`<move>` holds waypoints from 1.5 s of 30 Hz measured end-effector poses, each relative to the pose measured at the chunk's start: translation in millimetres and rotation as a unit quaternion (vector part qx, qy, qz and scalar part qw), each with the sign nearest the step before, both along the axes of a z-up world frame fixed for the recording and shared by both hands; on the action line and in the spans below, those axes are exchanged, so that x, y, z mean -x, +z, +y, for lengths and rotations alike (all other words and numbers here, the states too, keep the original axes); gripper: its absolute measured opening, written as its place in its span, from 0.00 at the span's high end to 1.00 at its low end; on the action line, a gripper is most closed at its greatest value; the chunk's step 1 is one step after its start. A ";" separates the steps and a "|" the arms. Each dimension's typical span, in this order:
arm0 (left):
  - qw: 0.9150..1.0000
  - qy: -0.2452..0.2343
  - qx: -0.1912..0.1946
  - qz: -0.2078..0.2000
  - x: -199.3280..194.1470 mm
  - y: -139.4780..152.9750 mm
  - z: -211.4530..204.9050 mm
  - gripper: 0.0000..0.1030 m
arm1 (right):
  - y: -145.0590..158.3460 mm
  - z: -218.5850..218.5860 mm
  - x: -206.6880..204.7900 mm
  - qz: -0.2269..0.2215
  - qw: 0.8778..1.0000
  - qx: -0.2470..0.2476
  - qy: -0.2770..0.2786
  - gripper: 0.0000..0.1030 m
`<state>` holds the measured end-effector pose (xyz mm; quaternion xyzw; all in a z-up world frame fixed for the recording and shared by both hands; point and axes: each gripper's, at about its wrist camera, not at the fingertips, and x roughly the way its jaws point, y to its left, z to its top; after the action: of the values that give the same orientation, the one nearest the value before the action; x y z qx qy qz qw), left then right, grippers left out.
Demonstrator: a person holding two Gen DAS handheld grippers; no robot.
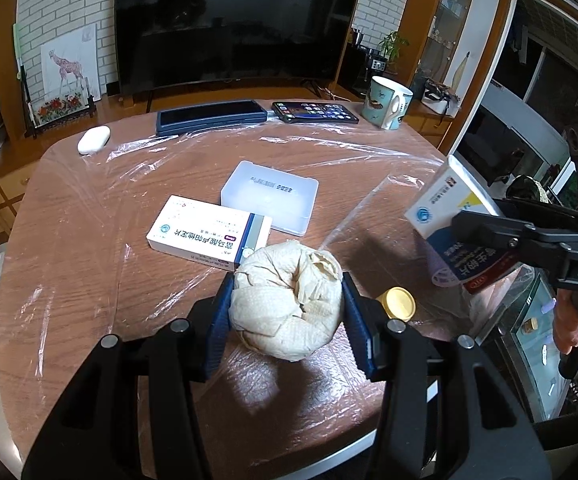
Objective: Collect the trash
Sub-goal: 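Carry the cloth bundle and barcode box down over the black bin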
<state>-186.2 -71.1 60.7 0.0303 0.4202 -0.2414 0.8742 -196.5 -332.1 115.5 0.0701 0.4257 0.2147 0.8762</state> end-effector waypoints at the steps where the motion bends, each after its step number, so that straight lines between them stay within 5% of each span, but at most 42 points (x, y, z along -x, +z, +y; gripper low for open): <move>1: 1.000 -0.001 0.001 0.000 1.5 0.8 0.0 0.50 | 1.3 -1.4 2.8 -0.001 1.000 -0.001 -0.001 0.54; 45: 0.998 -0.053 -0.024 0.005 81.4 0.6 -12.7 0.50 | -7.0 -6.9 92.0 0.037 0.998 -0.005 0.054 0.54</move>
<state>-267.6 -83.8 61.3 0.0718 0.4280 -0.2772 0.8572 -288.5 -339.0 108.5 0.0595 0.4601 0.2608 0.8466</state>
